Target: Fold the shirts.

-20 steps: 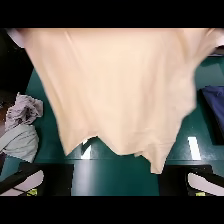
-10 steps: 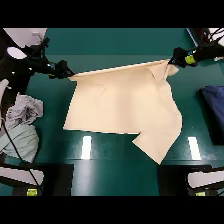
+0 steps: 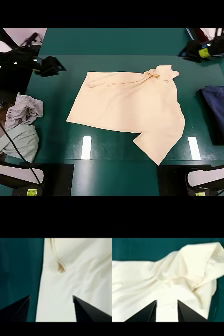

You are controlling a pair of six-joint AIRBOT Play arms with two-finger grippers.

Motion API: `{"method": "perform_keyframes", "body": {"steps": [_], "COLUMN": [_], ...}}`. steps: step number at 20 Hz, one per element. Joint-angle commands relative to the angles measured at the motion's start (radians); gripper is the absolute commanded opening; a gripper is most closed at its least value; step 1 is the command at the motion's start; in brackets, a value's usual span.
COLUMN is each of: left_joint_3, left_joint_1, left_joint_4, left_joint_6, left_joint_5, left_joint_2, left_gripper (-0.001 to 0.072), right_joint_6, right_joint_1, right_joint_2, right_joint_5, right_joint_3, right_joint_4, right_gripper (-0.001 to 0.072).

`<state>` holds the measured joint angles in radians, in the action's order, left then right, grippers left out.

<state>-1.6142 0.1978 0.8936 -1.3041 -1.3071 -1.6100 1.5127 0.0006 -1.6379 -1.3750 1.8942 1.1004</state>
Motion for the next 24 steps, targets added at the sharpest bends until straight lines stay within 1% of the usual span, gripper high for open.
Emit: {"method": "perform_keyframes", "body": {"steps": [1, 4, 6, 9, 13, 16, 19, 22, 23, 24], "left_joint_3": [0.119, 0.406, 0.578, 0.724, 0.800, 0.813, 0.815, 0.814, 0.814, 0.814], "left_joint_1": [0.048, 0.048, 0.048, 0.048, 0.047, 0.034, -0.040, -0.102, -0.113, -0.113], "left_joint_4": [0.056, 0.066, 0.073, 0.073, 0.052, 0.011, 0.012, 0.016, 0.015, 0.007], "left_joint_6": [0.004, 0.065, 0.095, 0.133, 0.134, 0.134, 0.130, 0.096, 0.084, 0.078], "left_joint_5": [-0.130, -0.124, -0.072, 0.008, 0.087, 0.103, 0.150, 0.196, 0.197, 0.194], "left_joint_2": [0.095, 0.209, 0.259, 0.280, 0.280, 0.276, 0.274, 0.274, 0.274, 0.274], "left_gripper": [0.0628, 0.0628, 0.0628, 0.0628, 0.0628, 0.0628, 0.0628, 0.0627, 0.0522, 0.0336], "right_joint_6": [-0.061, -0.077, -0.086, -0.086, -0.086, -0.086, -0.086, -0.086, -0.086, -0.087], "right_joint_1": [-0.034, -0.038, -0.038, -0.038, -0.038, -0.038, -0.038, -0.038, -0.038, -0.038], "right_joint_2": [0.102, 0.232, 0.296, 0.370, 0.443, 0.474, 0.483, 0.483, 0.483, 0.483], "right_joint_5": [-0.177, -0.171, -0.162, -0.135, -0.105, -0.082, -0.073, -0.076, -0.077, -0.080], "right_joint_3": [-0.105, -0.296, -0.392, -0.504, -0.609, -0.653, -0.660, -0.660, -0.660, -0.660], "right_joint_4": [-0.006, -0.006, -0.007, -0.008, -0.008, -0.006, -0.008, -0.007, -0.006, -0.005], "right_gripper": [0.0286, 0.0286, 0.0286, 0.0286, 0.0286, 0.0286, 0.0286, 0.0286, 0.0286, 0.0286]}}
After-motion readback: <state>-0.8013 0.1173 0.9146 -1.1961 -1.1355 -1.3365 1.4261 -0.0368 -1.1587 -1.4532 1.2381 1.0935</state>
